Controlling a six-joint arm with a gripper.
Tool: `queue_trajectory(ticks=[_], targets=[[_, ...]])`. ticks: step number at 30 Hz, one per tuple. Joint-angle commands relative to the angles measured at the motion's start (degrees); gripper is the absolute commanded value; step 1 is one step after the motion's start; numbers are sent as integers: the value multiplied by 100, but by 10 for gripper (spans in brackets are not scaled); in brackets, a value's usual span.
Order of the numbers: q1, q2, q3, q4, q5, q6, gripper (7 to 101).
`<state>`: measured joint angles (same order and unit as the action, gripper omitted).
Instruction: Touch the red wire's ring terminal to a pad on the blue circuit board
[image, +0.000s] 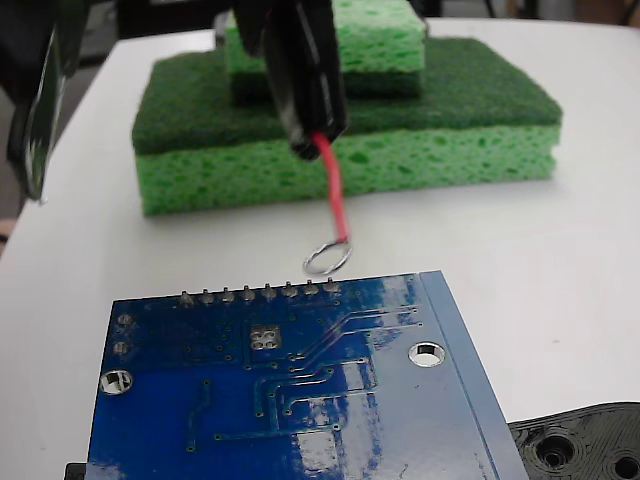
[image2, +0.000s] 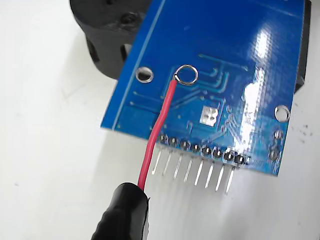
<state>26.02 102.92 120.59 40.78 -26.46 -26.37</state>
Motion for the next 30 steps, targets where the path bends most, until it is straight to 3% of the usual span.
queue_trajectory(ticks=[1,30], targets=[[79,-9,-70,9,9,-26,1003],[105,-141,35,-79,105,-35,1003]])
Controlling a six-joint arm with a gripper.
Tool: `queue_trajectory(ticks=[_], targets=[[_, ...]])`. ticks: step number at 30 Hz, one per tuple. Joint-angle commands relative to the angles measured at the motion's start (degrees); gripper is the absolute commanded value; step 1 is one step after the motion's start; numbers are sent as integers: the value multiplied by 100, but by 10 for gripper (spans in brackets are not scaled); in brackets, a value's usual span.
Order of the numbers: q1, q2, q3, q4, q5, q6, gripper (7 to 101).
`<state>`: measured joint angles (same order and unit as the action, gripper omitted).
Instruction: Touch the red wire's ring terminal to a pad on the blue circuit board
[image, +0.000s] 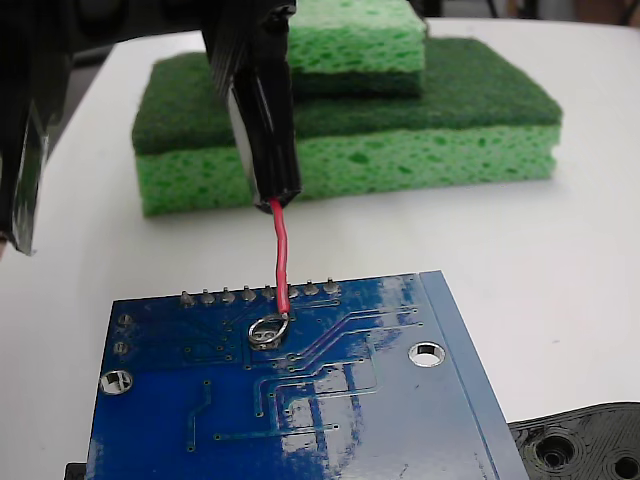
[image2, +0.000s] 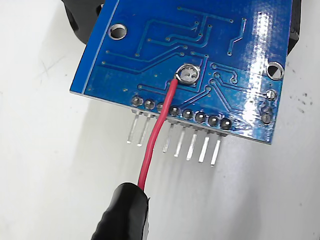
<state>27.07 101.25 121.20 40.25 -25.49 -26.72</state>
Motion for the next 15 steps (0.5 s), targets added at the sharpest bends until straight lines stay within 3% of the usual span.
queue_trajectory(ticks=[1,15], targets=[[0,26,-26,-26,9,9,1003],[-70,290,-9,18,18,105,1003]])
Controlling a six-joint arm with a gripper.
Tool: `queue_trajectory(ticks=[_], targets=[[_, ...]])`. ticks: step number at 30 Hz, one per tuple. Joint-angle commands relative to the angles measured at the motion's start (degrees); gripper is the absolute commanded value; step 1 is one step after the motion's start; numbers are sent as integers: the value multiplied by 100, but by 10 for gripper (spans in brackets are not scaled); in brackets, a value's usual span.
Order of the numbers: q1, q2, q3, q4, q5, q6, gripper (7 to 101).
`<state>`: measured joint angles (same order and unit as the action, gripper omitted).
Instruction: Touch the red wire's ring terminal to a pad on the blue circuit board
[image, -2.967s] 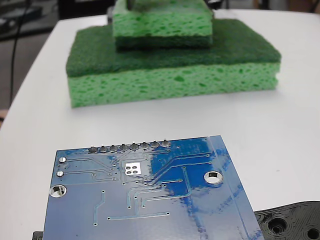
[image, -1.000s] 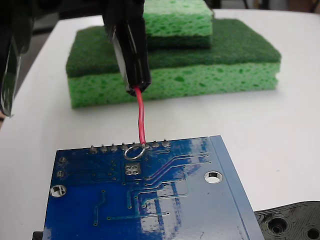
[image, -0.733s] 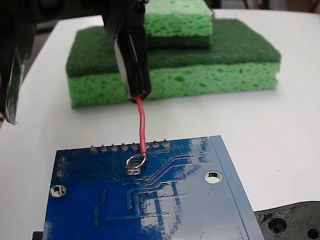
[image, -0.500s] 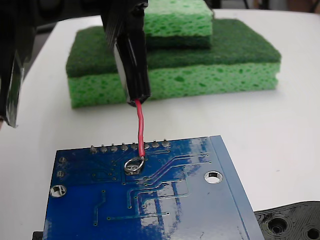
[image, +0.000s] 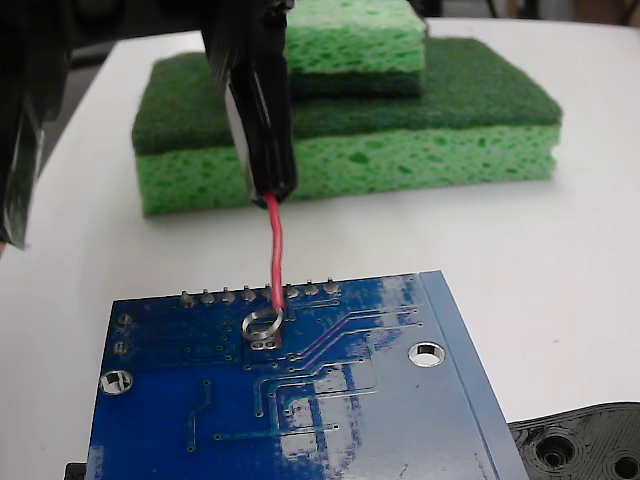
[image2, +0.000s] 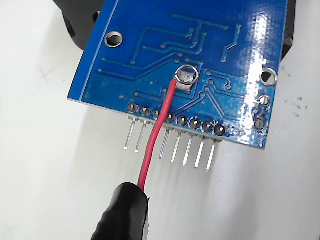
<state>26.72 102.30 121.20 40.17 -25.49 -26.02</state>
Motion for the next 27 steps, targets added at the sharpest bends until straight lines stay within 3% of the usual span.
queue_trajectory(ticks=[1,9,16,27], targets=[[-79,290,9,53,62,79,1003],[-501,1767,1011,-88,413,677,1003],[-1169,3366,2505,-510,1081,1371,1003],[-1705,6117,4386,-255,1723,2030,1003]])
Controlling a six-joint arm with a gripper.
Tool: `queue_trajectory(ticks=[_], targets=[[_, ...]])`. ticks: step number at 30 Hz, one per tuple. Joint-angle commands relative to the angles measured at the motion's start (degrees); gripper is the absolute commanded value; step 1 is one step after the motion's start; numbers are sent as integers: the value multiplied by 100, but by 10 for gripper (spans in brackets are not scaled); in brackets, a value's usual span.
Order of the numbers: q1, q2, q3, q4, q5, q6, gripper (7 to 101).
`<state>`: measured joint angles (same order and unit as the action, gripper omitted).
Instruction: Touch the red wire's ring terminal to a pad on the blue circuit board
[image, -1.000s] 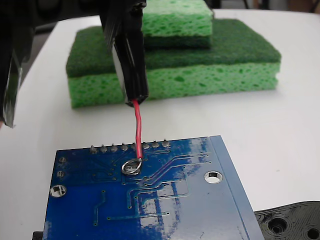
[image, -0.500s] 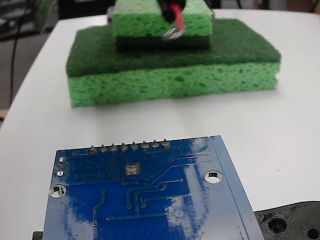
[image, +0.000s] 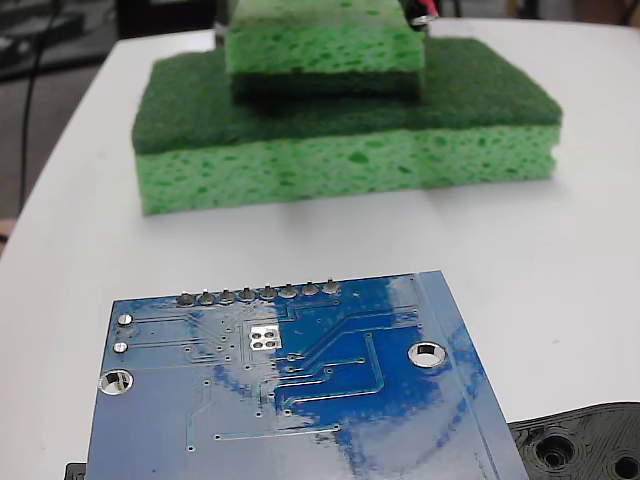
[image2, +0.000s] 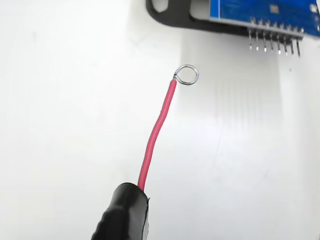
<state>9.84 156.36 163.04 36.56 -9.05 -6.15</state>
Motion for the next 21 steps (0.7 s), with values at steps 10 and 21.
queue_trajectory(ticks=[10,21], targets=[[-255,1854,448,729,299,141,1003],[-369,1863,352,914,316,387,1003]])
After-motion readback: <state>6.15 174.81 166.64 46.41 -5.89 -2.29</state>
